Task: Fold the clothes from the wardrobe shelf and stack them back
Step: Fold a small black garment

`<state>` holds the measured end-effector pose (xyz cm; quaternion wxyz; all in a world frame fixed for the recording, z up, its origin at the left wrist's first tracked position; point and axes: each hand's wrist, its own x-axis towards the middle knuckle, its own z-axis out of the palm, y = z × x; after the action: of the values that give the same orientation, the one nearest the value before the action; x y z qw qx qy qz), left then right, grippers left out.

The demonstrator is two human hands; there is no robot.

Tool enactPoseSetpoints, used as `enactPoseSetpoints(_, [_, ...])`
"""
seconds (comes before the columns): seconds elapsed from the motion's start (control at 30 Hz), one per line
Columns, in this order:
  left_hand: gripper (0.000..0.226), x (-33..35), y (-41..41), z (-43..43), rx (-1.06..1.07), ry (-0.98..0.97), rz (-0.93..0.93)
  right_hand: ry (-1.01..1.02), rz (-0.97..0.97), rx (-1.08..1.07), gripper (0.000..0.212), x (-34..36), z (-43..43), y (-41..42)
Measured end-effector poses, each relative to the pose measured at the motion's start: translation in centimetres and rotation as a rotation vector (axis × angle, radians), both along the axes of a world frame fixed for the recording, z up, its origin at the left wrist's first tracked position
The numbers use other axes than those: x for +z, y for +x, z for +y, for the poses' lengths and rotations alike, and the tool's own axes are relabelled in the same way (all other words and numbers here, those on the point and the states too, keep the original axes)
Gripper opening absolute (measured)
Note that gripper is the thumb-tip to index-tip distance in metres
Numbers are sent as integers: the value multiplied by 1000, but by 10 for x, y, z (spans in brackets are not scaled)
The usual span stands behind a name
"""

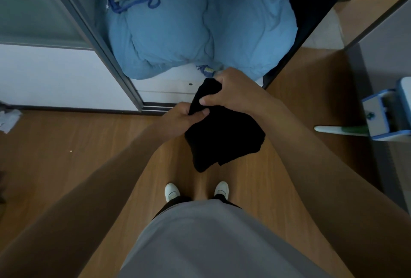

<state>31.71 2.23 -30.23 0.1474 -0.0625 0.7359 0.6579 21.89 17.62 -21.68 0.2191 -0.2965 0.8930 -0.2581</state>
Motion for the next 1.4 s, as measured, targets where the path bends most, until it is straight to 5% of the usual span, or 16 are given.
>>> enactPoseSetpoints(0.2, [27,4,-5,-5,288,61,-4,330,-344,28,33,-32,37,-10])
enactPoseSetpoints(0.27, [29,7,-4,-10,354,45,-29,304,-419,-51,34,-45,46,-7])
enactPoseSetpoints(0.4, [54,6,-5,-21,357,-176,-175,-248,-581,-527,9,-49,55,-4])
enactPoseSetpoints(0.5, [61,2,-1,-25,292,-203,-270,-518,-692,-680,7,-39,51,-15])
enactPoseSetpoints(0.67, [48,19,-8,-18,334,148,-266,-1030,-1076,-657,45,-43,50,-20])
enactPoseSetpoints(0.77, [50,32,-19,-13,412,271,-243,-1058,-1227,-579,67,-68,58,-1])
enactPoseSetpoints(1.1, [34,46,-31,-13,550,354,-364,-798,-777,-489,17,-77,52,36])
enactPoseSetpoints(1.4, [37,51,-26,-20,470,383,-520,-827,-841,-620,38,-51,38,30])
